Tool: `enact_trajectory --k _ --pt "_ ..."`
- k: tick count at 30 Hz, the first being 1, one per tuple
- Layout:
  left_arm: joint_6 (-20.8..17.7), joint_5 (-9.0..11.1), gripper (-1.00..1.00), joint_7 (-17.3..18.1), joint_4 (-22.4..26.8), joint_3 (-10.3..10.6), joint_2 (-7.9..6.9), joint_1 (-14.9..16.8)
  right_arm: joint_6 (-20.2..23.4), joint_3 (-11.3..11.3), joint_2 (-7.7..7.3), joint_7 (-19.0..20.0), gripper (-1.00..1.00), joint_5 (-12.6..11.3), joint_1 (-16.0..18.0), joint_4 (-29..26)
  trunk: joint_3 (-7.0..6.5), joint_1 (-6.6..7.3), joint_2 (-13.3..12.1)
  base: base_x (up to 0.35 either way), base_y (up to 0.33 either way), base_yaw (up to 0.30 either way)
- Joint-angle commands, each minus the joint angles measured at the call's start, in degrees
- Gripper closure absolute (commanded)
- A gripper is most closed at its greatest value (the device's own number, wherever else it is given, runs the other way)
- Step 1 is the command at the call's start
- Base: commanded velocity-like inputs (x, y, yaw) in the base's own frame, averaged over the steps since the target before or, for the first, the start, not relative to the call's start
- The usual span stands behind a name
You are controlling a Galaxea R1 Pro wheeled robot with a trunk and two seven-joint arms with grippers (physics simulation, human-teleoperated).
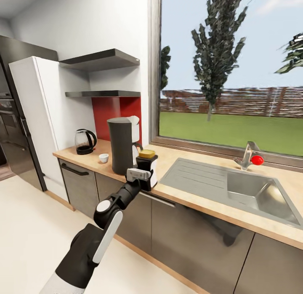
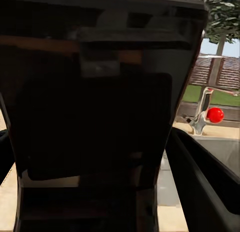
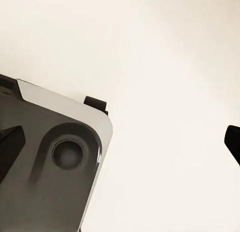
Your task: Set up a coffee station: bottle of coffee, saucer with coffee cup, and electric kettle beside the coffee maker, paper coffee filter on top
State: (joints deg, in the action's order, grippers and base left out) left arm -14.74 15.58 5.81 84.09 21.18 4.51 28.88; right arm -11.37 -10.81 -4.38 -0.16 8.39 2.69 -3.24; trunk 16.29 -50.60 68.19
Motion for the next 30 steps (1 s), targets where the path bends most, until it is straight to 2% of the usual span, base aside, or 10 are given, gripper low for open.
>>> enact_trajectory --k 1,6,17,30 --pt "0.0 0.5 1.0 0.2 0.0 -0.2 0.01 0.0 -0.1 0.0 -0.02 0.0 -1.0 0.5 0.0 0.0 0.07 0.0 0.0 0.0 0.0 0.0" --pt "1.4 0.5 1.0 0.2 -0.3 -0.6 -0.02 0.0 -0.1 0.0 -0.02 0.0 -1.0 0.5 0.0 0.0 0.07 0.0 0.0 0.004 0.0 0.0" --pt "1.5 0.5 1.0 0.3 -0.3 -0.6 -0.02 0.0 -0.1 0.0 -0.02 0.0 -1.0 0.5 0.1 0.1 0.07 0.0 0.0 0.139 0.0 0.0" --pt "1.5 0.5 1.0 0.3 -0.3 -0.5 -0.02 0.0 -0.1 0.0 -0.02 0.0 -1.0 0.5 0.0 0.1 0.07 0.0 0.0 0.034 0.0 0.0"
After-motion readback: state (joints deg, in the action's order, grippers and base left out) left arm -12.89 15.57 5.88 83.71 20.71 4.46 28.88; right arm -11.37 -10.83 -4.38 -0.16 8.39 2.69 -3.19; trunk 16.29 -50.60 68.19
